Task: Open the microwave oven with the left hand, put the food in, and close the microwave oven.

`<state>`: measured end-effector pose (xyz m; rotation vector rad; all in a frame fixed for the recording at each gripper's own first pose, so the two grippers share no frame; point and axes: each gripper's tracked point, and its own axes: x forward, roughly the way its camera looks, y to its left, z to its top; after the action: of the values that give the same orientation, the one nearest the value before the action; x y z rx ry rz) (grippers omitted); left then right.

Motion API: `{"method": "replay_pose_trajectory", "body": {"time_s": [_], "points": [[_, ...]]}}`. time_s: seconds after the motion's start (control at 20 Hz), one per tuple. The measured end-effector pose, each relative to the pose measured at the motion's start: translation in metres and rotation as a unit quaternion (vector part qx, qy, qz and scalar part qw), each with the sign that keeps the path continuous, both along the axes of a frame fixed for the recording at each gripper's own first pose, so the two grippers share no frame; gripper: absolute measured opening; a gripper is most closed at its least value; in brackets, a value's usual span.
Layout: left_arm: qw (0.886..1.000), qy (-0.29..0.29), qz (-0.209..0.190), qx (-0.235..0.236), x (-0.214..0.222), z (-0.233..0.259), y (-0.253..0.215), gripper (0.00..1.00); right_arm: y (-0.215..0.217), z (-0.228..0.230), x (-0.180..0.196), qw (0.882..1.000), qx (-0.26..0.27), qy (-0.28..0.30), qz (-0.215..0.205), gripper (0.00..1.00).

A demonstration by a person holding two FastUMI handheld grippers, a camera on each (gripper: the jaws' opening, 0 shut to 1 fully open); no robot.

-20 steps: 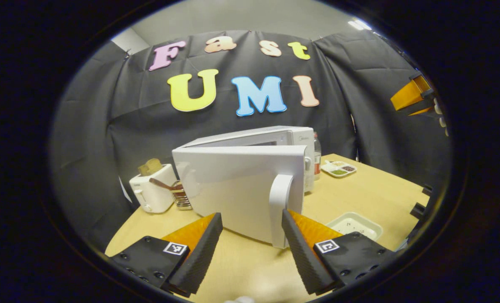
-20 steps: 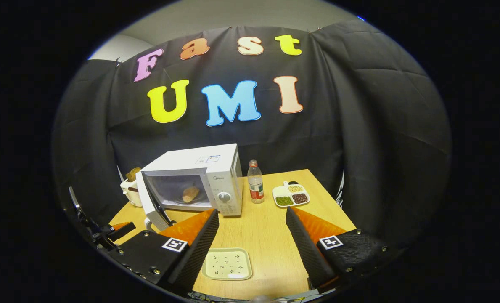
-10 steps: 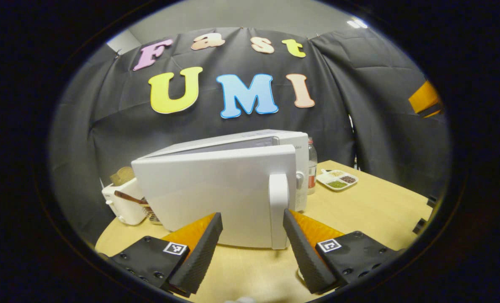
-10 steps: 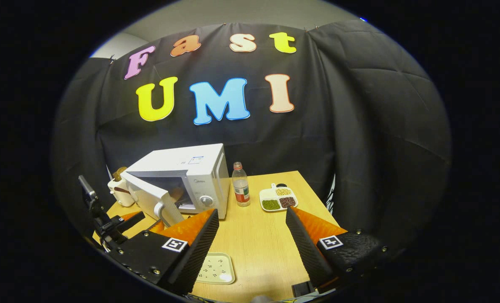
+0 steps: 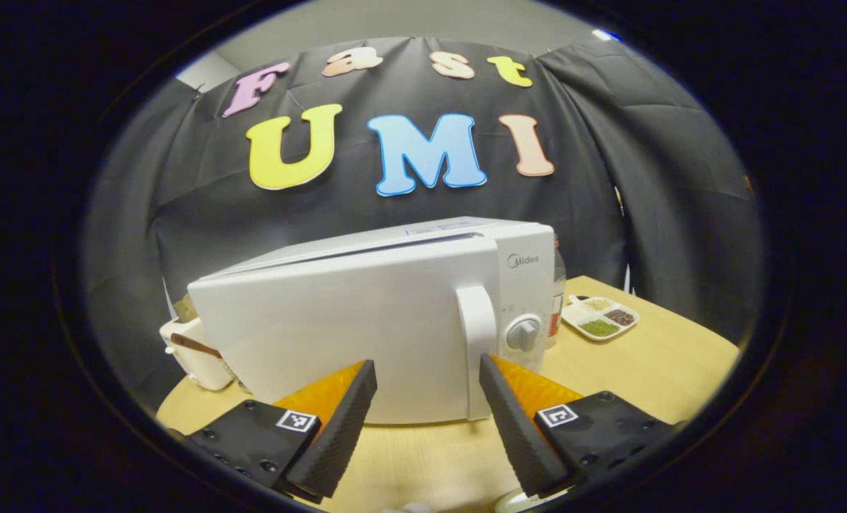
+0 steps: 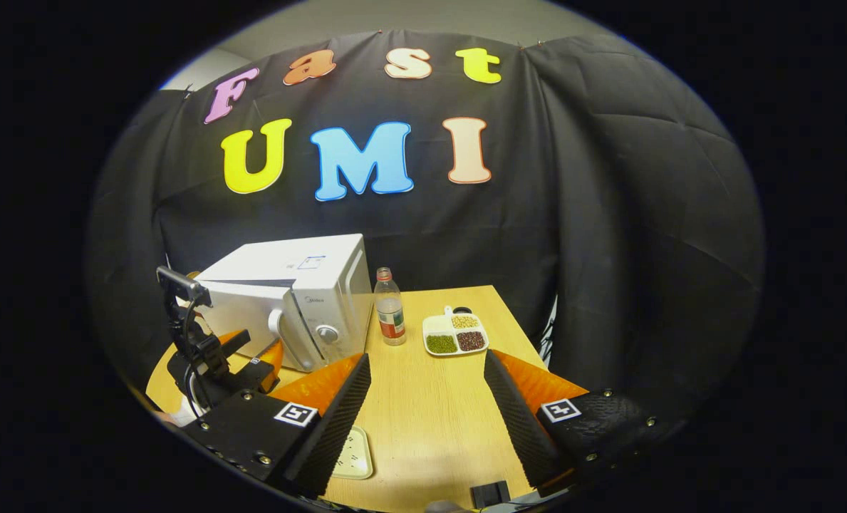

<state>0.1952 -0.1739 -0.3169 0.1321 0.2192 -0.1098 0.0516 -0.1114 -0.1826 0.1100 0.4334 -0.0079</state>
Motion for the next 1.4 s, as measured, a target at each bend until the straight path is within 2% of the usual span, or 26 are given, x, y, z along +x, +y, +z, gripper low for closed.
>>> {"method": "replay_pose_trajectory", "body": {"time_s": [0.1, 0.15, 0.2, 0.5, 0.55, 0.6, 0.7, 0.8, 0.95, 1.2, 1.4], "points": [[1.000, -0.002, 0.004, -0.005, 0.009, 0.002, -0.001, 0.97, -0.004, -0.003, 0.002, 1.000, -0.004, 0.008, -0.001, 0.98], [1.000, 0.004, -0.005, -0.009, 0.012, -0.003, -0.009, 0.93, -0.007, -0.006, 0.002, 1.000, -0.004, 0.012, -0.001, 0.98], [1.000, 0.005, -0.003, -0.007, 0.011, -0.005, -0.009, 1.00, -0.008, -0.005, 0.003, 1.000, 0.000, 0.014, -0.002, 0.98], [1.000, 0.006, 0.009, -0.012, 0.015, -0.008, -0.009, 0.95, -0.006, -0.004, -0.007, 1.000, 0.003, 0.013, 0.001, 0.98], [1.000, 0.003, 0.008, -0.011, 0.015, -0.007, -0.009, 1.00, -0.006, -0.004, -0.008, 1.000, 0.004, 0.013, 0.001, 0.98], [1.000, 0.003, 0.008, -0.007, 0.017, -0.008, -0.010, 0.97, -0.005, -0.004, -0.009, 1.000, 0.004, 0.013, 0.003, 0.98], [1.000, -0.009, 0.011, -0.004, 0.022, -0.004, -0.010, 0.99, -0.004, -0.006, -0.010, 1.000, 0.004, 0.016, 0.006, 0.98], [1.000, 0.007, 0.008, 0.000, 0.030, -0.012, -0.016, 0.99, -0.003, -0.007, -0.014, 1.000, 0.004, 0.017, 0.008, 0.98], [1.000, 0.008, 0.028, 0.006, 0.026, -0.014, -0.007, 0.95, 0.000, -0.012, -0.023, 1.000, 0.000, 0.021, 0.013, 0.98], [1.000, -0.002, 0.012, 0.023, 0.015, 0.003, -0.012, 1.00, 0.007, -0.008, -0.032, 1.000, 0.006, 0.009, 0.021, 0.98], [1.000, -0.008, 0.005, 0.021, -0.016, 0.029, -0.012, 0.97, 0.009, 0.004, -0.033, 0.999, 0.016, -0.014, 0.024, 0.98]]}}
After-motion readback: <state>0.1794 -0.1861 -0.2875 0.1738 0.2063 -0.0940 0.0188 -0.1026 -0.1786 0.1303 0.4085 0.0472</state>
